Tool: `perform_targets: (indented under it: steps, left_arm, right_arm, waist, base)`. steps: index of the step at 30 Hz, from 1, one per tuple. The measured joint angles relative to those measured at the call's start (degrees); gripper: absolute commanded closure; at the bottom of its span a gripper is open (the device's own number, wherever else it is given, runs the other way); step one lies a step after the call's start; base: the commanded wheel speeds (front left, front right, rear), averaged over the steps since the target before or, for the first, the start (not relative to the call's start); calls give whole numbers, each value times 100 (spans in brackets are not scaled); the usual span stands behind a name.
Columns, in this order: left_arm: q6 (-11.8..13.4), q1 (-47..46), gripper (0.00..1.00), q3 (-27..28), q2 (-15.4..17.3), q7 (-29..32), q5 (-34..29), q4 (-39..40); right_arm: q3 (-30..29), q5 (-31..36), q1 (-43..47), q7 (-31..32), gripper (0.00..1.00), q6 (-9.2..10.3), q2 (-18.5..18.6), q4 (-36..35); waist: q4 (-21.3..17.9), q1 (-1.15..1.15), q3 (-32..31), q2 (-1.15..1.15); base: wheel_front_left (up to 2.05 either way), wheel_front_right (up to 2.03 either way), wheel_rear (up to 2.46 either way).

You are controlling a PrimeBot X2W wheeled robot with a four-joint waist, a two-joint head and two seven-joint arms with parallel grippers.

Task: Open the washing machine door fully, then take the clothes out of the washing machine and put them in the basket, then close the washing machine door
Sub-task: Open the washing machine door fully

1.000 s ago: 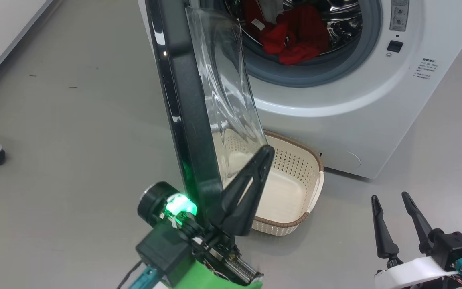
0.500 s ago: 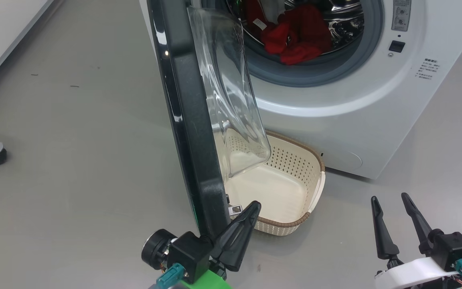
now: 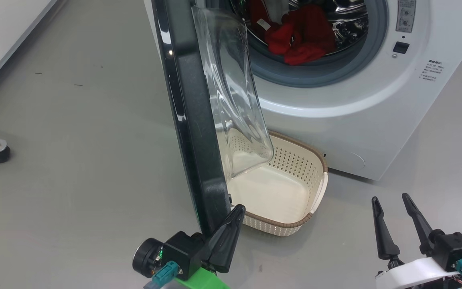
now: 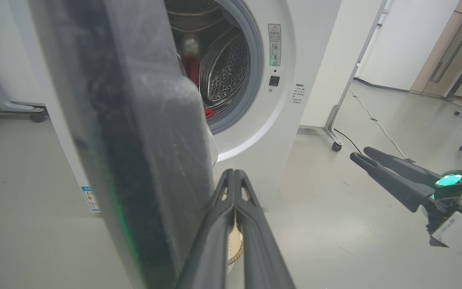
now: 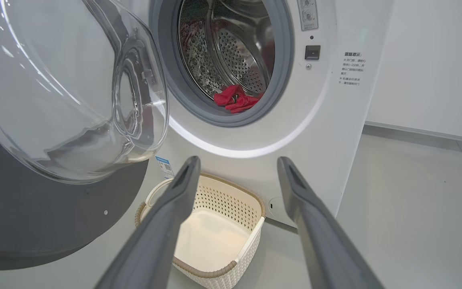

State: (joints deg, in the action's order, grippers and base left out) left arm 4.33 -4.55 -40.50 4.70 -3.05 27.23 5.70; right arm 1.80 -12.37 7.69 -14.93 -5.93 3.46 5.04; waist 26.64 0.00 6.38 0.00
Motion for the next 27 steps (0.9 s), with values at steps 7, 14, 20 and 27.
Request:
perform_targets:
  steps: [7, 14, 20, 27]
  left_arm:
    - [77, 51, 100, 75, -23, 46, 0, -94]
    - [103, 134, 100, 140, -53, 37, 0, -115]
    - [135, 167, 100, 158, -85, -16, 0, -122]
    - [144, 223, 100, 191, -121, -135, 0, -122]
  right_arm:
    - [-45, 47, 0, 0, 0, -5, -11, 1]
    - [-79, 48, 0, 0, 0, -8, -19, 2]
    - [-186, 49, 0, 0, 0, -8, -23, 0]
    - [-256, 101, 1, 0, 0, -29, -25, -3]
  waist:
    - [39, 0, 21, 0]
    - [99, 0, 55, 0]
    - [186, 0, 74, 0]
    - [361, 0, 86, 0]
  base:
    - [0, 0, 0]
    - [0, 0, 0]
    - [0, 0, 0]
    - [0, 0, 0]
